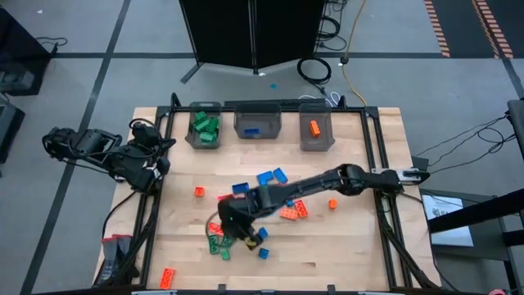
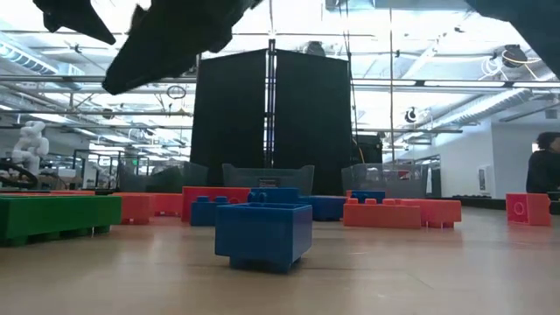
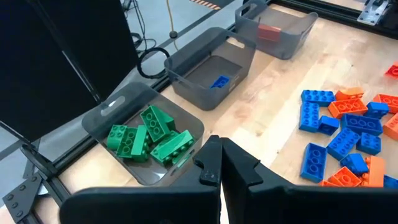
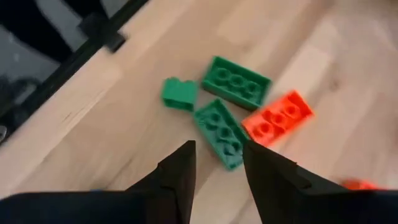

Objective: Sort blocks
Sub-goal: Put the green game piece into the left black bin

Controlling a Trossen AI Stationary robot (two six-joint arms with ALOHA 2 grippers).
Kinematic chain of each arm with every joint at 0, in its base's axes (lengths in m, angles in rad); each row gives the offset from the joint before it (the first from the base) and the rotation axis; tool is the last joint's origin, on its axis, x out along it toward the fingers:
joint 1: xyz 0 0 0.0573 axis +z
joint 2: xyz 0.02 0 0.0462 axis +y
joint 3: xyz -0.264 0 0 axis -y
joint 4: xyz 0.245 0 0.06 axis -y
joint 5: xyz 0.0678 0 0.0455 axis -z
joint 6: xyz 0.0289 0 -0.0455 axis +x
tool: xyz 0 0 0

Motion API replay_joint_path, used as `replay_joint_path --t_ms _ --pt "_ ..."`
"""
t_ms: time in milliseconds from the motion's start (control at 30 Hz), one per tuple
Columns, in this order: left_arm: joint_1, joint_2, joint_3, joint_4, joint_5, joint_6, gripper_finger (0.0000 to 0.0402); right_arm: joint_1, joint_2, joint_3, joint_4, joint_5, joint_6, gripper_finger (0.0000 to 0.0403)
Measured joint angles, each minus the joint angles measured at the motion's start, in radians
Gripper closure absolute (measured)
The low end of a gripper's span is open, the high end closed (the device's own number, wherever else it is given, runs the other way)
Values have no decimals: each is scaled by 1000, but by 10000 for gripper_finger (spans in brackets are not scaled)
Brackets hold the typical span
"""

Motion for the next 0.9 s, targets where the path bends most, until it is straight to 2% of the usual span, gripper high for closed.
replay_joint_path --t_ms 133,367,500,667,900 --pt "0 0 0 0 1 -1 402 28 8 2 10 1 -113 250" --pt "0 0 0 1 2 -6 402 41 60 0 51 8 -177 185" --pt "0 1 0 1 4 -28 402 44 95 0 91 96 -178 160" --pt "0 4 -14 11 8 -29 402 43 108 0 114 110 -245 146" --pt "0 4 -42 10 26 -55 402 43 119 1 166 108 -313 148"
